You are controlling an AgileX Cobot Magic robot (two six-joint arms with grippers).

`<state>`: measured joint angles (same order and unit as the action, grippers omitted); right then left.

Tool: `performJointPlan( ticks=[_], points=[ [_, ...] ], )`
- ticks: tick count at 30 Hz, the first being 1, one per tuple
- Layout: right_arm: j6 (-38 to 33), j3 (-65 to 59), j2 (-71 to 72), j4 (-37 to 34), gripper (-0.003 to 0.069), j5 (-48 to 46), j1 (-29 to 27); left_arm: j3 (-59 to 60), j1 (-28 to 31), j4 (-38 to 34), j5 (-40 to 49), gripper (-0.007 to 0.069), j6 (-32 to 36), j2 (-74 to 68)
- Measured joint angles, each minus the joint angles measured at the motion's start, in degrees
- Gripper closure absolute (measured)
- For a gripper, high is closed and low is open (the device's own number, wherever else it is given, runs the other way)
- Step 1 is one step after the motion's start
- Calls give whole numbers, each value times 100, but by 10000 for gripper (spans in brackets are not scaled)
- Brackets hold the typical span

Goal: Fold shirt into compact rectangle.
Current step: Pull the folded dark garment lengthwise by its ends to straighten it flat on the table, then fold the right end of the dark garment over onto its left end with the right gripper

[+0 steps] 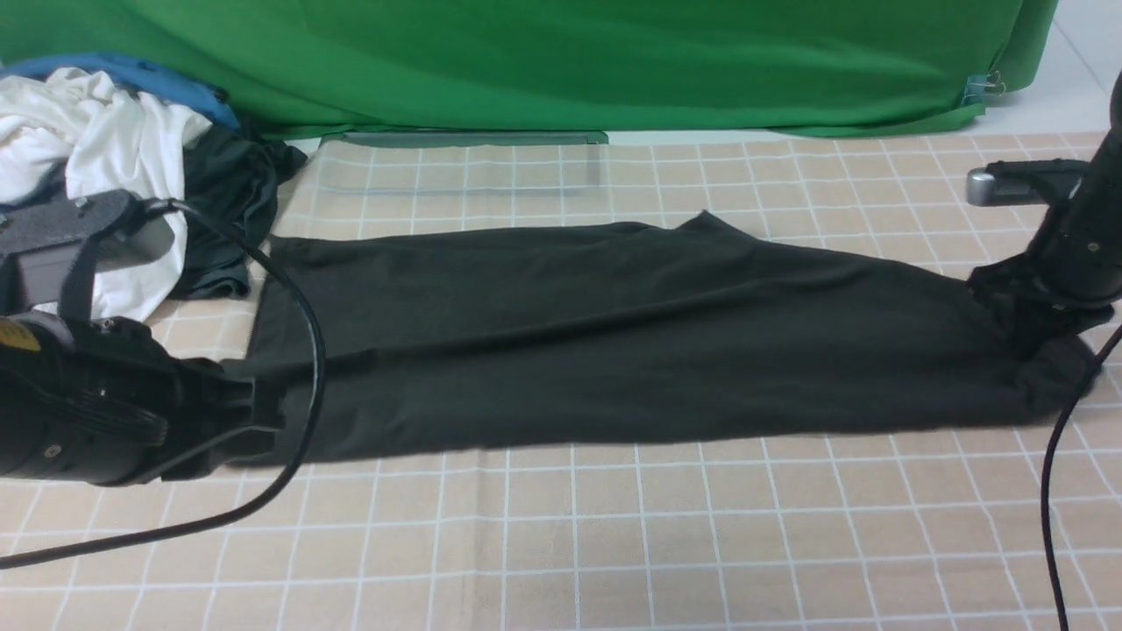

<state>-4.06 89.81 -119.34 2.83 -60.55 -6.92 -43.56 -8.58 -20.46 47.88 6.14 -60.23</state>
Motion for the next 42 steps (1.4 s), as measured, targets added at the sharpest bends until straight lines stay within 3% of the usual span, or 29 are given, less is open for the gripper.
performJointPlan(
  ticks=[7, 12, 16, 21, 29, 34, 42],
  points=[
    [337, 67, 628, 598, 552, -277, -441, 0, 0, -5, 61, 606, 13, 11],
    [295, 511, 1127, 32, 552, -639, -179, 0, 0, -4, 28, 606, 13, 11],
    [262, 1000, 1319, -641, 552, -827, 371, 0, 0, -39, -15, 606, 13, 11],
    [312, 1628, 1283, -1574, 552, -612, 1497, 0, 0, -159, -73, 606, 13, 11],
    [632, 2385, 458, -2099, 552, 180, 3301, 0, 0, -217, -132, 606, -113, 246],
    [693, 2784, -200, -2410, 552, 587, 3977, 0, 0, -217, -118, 606, -152, 598],
    [784, 3001, -1106, -2499, 545, 1347, 4490, 0, 0, -217, 72, 606, -188, 962]
  ],
)
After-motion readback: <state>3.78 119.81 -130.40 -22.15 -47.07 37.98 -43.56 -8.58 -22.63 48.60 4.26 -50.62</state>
